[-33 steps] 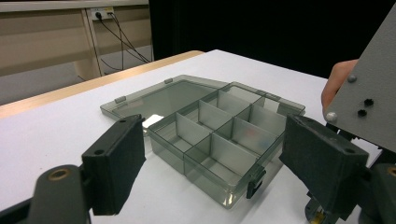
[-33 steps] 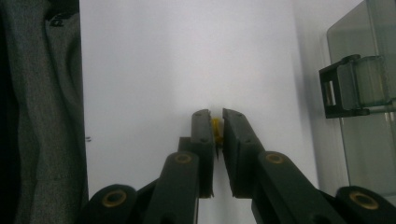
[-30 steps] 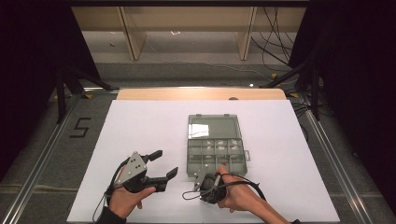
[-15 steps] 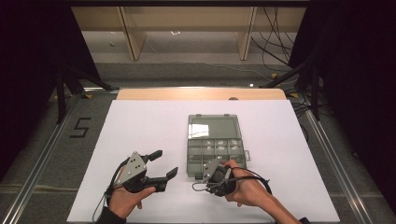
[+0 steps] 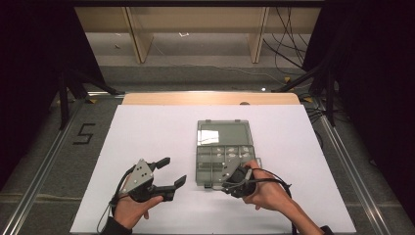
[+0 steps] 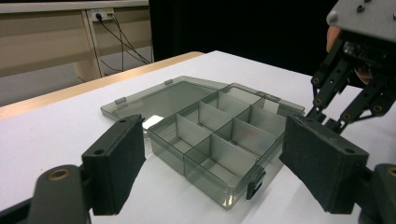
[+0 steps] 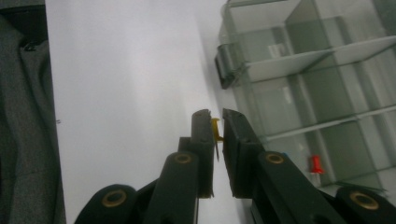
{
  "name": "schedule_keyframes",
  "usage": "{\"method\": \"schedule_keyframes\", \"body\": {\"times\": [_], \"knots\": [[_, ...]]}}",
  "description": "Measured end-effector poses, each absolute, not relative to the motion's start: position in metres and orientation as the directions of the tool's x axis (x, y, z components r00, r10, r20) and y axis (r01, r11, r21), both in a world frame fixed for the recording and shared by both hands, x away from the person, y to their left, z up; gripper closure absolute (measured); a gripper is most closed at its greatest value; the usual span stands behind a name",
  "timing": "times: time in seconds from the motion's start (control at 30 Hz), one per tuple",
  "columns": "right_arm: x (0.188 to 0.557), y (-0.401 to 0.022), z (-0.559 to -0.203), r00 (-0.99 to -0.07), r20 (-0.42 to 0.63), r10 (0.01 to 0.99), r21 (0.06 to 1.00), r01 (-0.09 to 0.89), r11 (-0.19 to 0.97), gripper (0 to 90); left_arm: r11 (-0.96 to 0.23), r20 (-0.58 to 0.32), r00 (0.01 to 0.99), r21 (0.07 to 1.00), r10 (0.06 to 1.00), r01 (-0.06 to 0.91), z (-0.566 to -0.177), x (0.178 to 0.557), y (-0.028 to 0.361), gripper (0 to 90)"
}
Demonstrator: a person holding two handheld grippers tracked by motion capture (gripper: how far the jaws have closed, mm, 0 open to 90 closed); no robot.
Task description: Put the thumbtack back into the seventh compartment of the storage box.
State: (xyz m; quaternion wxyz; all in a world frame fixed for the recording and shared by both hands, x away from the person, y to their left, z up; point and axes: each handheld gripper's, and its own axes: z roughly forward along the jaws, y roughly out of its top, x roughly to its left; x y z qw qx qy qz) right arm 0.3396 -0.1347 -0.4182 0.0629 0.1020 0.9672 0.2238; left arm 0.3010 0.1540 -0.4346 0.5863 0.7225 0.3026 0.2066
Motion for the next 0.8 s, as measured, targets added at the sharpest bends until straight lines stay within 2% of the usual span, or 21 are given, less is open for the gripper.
{"method": "schedule_keyframes", "body": {"times": [0.43,0.8], "knots": [[0.349,-0.151,-0.403,-0.948,-0.140,0.287,0.499,0.183,0.847,83.3,-0.130,-0.055,0.731,0.972,0.680,0.194,-0.435,0.301,0.154,21.0],[0.359,-0.165,-0.402,-0.923,-0.161,0.349,0.505,0.227,0.833,83.2,-0.129,-0.055,0.731,0.972,0.680,0.194,-0.435,0.301,0.154,20.9]]}}
